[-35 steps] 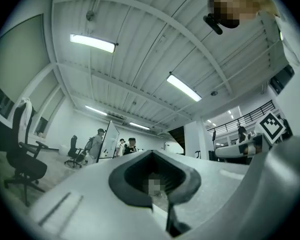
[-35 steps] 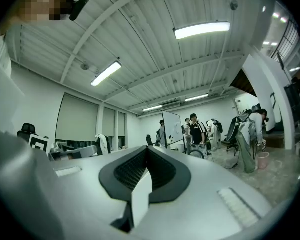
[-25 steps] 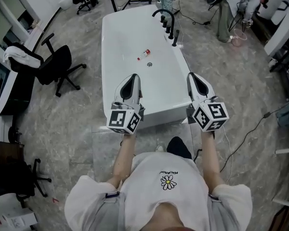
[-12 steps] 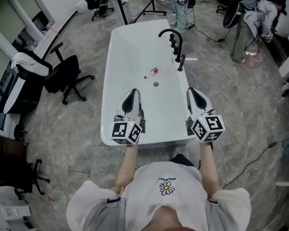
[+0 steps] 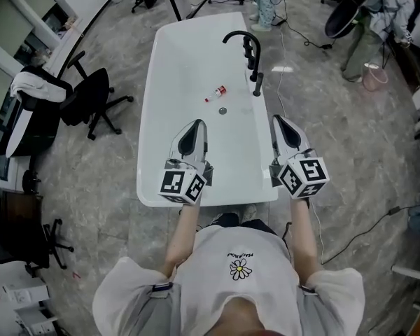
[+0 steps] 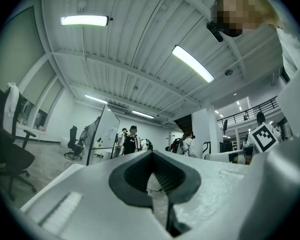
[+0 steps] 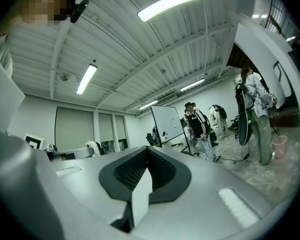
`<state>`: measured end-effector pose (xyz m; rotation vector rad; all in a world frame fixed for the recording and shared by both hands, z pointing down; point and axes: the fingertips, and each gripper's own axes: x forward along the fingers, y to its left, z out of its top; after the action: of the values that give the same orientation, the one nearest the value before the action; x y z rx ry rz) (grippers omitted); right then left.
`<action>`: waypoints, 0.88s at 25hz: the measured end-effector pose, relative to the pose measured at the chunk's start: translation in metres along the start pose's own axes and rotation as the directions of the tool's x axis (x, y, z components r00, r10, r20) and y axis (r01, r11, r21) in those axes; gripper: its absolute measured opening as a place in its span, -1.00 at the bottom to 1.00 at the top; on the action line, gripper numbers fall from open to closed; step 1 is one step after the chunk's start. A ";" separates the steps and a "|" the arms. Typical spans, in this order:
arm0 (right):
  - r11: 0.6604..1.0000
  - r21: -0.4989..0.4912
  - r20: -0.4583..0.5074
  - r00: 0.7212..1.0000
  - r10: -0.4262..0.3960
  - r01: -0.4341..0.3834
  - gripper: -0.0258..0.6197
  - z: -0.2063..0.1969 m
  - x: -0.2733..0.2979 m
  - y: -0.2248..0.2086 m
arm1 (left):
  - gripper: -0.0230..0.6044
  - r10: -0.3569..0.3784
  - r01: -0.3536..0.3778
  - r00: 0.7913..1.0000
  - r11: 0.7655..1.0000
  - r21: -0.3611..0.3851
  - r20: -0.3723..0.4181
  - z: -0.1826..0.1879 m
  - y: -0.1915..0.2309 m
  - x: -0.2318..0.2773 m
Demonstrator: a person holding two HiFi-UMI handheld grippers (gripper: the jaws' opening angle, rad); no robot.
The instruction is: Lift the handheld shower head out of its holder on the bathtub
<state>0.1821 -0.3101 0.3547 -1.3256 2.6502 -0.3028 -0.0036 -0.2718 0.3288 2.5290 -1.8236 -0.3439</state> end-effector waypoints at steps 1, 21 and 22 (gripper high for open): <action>1.000 -0.002 -0.003 1.000 -0.003 0.003 -0.84 -0.001 0.003 -0.003 | -0.93 -0.004 0.004 1.000 1.000 -0.004 -0.004 -0.001 0.001 0.004; 0.995 -0.091 -0.258 0.964 -0.064 0.041 -0.33 -0.112 0.135 -0.116 | -0.93 -0.189 0.176 0.975 0.978 -0.111 -0.120 -0.113 0.037 0.119; 0.995 -0.088 -0.274 0.959 -0.069 0.046 -0.25 -0.128 0.151 -0.130 | -0.93 -0.190 0.175 0.973 0.977 -0.119 -0.134 -0.129 0.047 0.124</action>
<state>0.1625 -0.4941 0.5027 -1.4863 2.8824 -0.4220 0.0132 -0.4196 0.4392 2.5785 -1.4869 -0.2433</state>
